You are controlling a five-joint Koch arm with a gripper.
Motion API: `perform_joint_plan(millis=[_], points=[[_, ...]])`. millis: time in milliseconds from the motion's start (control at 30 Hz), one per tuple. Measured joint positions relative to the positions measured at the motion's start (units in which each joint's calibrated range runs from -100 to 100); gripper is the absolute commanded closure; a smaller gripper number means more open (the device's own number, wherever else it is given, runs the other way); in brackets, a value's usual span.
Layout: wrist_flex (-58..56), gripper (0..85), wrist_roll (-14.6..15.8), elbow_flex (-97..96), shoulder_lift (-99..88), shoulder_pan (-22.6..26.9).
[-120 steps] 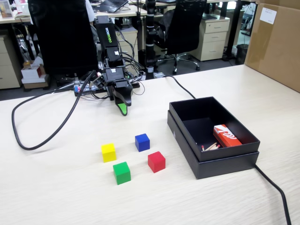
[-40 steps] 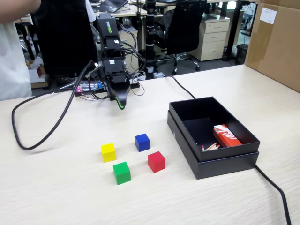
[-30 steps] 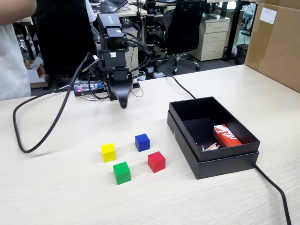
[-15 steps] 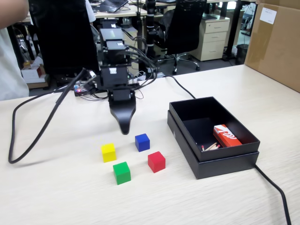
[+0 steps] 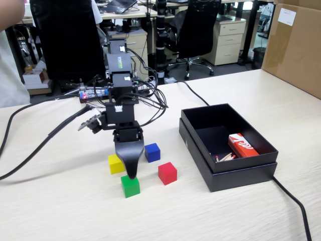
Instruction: Put the green cube on top of the red cube
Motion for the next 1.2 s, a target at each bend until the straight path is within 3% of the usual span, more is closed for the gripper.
perform_joint_plan(millis=[933, 1133, 1200], points=[[1.0, 42.0, -1.8, 3.5, 7.8, -0.2], [1.1, 46.2, -2.6, 3.5, 8.0, -0.2], [1.1, 54.1, -2.8, 3.6, 8.3, -0.2]])
